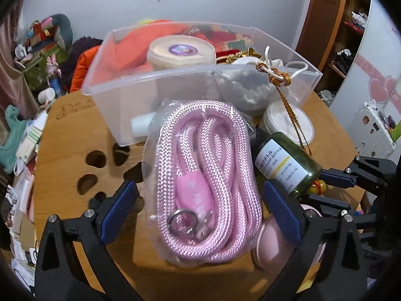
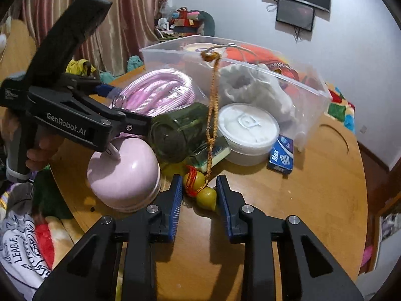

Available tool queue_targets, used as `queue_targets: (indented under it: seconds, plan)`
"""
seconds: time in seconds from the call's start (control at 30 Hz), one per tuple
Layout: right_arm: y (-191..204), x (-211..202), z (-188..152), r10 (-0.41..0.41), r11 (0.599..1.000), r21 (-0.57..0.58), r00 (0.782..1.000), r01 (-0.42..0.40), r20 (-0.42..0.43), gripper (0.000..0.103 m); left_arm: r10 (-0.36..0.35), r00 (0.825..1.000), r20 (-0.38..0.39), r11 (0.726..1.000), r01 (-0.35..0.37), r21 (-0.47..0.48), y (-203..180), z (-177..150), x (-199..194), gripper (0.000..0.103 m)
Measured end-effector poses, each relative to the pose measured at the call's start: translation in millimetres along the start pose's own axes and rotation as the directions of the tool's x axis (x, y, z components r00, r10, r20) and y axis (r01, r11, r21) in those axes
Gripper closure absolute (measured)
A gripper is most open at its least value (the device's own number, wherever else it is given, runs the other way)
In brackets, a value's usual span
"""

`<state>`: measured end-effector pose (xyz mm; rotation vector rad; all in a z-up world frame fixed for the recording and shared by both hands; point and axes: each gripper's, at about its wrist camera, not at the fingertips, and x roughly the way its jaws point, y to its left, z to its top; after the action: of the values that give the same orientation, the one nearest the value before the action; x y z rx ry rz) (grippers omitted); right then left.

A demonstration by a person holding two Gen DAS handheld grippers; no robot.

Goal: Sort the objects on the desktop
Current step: 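Close the right tool on the gourd while the left tool grips the bagged pink rope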

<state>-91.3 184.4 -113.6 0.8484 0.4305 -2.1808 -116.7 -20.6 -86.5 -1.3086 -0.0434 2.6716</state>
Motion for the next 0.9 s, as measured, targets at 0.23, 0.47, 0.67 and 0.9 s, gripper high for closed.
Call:
queue_targets:
  seconds: [0.23, 0.47, 0.67, 0.9]
  plan:
    - [-11, -16, 2, -0.023, 0.999, 0.029, 0.999, 0.023, 0.022, 0.078, 0.007, 1.000, 0.009, 1.000, -0.007, -0.024, -3, 7, 6, 0.001]
    - [-20, -26, 18, 0.004, 0.997, 0.072, 0.999, -0.008, 0.054, 0.078, 0.017, 0.999, 0.042, 1.000, -0.017, 0.000, -5, 9, 5, 0.003]
    - [-23, -31, 23, 0.017, 0.994, 0.103, 0.997, -0.026, 0.078, 0.078, -0.052, 0.998, 0.032, 0.999, 0.052, -0.004, 1, 13, 2, 0.030]
    - [-22, -31, 28, 0.036, 0.992, 0.118, 0.996, -0.047, 0.086, 0.078, -0.079, 0.997, 0.001, 0.995, 0.079, -0.053, 9, 21, 10, 0.033]
